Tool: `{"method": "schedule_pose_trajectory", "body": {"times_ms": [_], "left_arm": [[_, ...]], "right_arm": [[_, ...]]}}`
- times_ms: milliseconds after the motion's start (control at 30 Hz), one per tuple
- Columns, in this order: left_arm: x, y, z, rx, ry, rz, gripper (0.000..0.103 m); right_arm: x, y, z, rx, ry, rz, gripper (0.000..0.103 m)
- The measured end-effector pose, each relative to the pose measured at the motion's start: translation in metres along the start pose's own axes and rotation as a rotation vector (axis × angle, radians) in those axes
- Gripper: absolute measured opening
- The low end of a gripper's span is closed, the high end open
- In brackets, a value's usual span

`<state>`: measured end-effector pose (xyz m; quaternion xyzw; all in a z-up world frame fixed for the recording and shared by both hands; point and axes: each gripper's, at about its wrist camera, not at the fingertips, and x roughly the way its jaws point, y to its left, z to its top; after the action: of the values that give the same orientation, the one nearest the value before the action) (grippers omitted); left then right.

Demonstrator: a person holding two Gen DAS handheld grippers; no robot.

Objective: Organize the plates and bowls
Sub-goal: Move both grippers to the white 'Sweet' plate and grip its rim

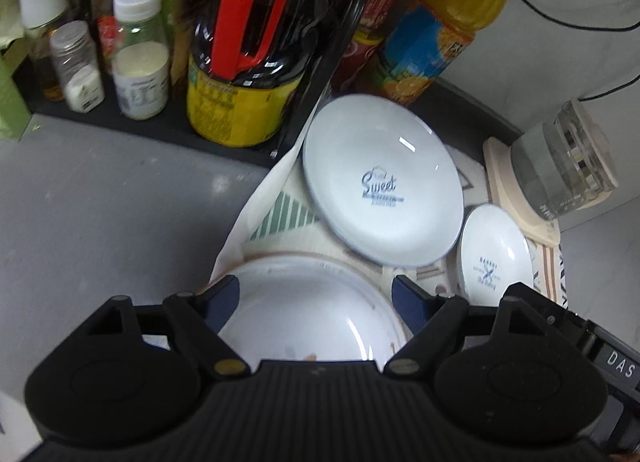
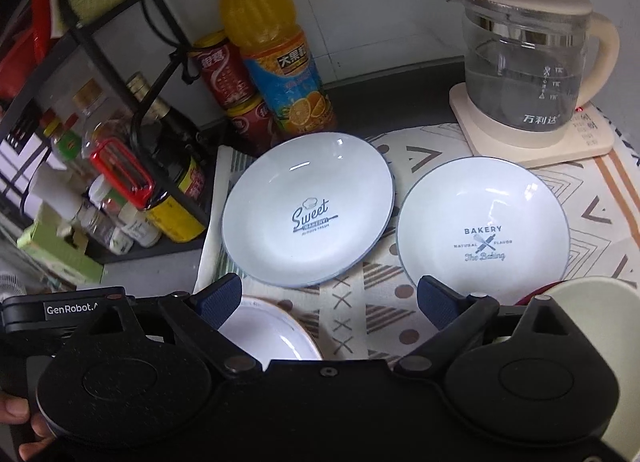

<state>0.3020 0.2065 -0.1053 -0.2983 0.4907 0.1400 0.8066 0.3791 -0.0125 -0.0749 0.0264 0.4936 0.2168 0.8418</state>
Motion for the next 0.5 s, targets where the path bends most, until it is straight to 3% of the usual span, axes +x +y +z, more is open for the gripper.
{"method": "schedule_pose_trajectory", "body": {"times_ms": [167, 300, 500], "left_arm": [[0.019, 0.004, 0.015, -0.03, -0.008, -0.075, 0.078], [0.04, 0.012, 0.026, -0.091, 0.005, -0.103, 0.063], [0.067, 0.016, 0.036, -0.132, 0.018, -0.148, 0.046]], "right_arm": [[0.015, -0.007, 0.009, 0.101, -0.006, 0.011, 0.091], [0.035, -0.017, 0.016, 0.196, 0.009, 0.008, 0.076], [0.067, -0.031, 0.014, 0.363, 0.043, 0.034, 0.07]]}}
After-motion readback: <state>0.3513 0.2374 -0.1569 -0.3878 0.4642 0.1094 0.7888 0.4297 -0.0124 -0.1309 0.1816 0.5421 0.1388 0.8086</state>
